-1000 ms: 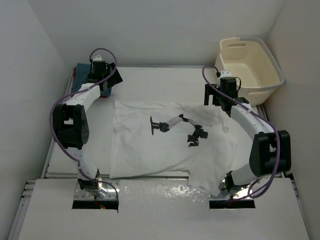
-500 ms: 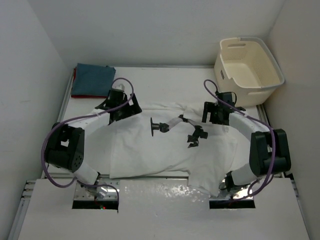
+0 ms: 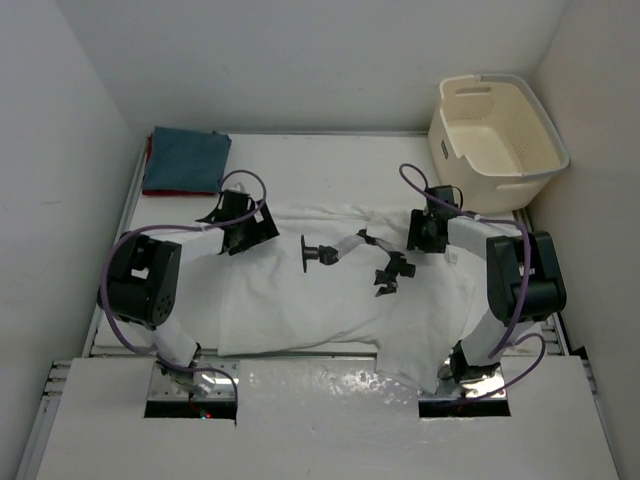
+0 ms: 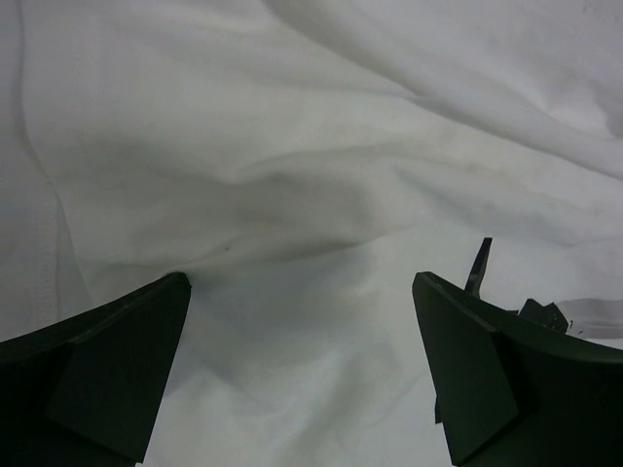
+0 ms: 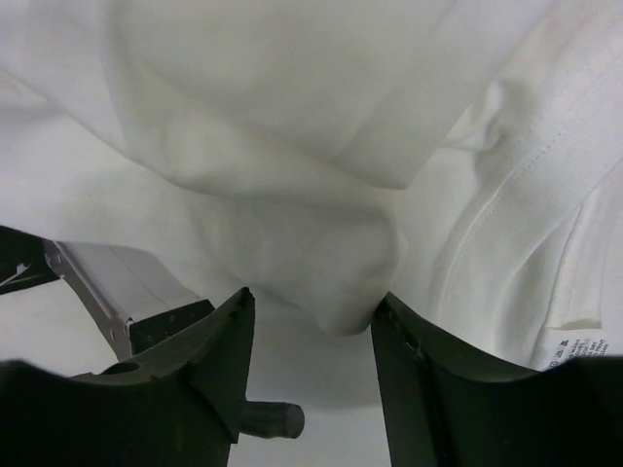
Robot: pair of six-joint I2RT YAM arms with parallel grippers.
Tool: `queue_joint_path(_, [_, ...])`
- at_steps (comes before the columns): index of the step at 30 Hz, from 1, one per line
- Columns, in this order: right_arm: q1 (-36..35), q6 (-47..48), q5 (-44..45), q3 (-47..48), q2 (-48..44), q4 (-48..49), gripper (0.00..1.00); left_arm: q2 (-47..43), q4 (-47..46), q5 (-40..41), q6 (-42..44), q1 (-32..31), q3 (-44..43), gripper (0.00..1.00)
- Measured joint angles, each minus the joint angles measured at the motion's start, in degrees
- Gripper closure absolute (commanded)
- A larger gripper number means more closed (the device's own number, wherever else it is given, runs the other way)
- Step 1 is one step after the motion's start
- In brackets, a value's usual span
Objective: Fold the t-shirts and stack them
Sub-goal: Flatten out the tshirt
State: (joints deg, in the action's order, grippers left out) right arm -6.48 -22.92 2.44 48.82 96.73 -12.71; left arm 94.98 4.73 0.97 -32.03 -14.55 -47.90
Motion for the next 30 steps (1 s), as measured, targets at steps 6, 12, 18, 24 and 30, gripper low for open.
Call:
queue_joint_path(6, [0.0, 0.6, 1.4, 1.6, 0.1, 0.2, 0.82, 0.9, -0.9, 1.7, 0.0, 0.0, -0.5, 0.0])
queue_joint_path(12, [0.0, 2.8, 1.5, 3.7, 1.2, 2.5, 1.0, 1.9, -1.0, 3.3, 0.0, 0.0, -1.6, 0.0])
queue_joint_path(18, [0.0, 5.9, 0.7, 11.1, 4.4, 5.8, 1.0, 2.9, 0.0, 4.2, 0.3, 0.8, -3.0, 0.0])
queue_joint_path(24, [0.0, 9.0, -0.9, 29.4, 15.9, 11.5, 1.0, 4.9, 1.7, 4.5, 1.2, 2.8, -5.8, 0.0])
queue_joint_path(30, [0.0, 9.7, 3.9, 49.7, 31.4, 23.4, 0.65, 6.7, 3.4, 4.2, 2.4, 3.4, -8.5, 0.0])
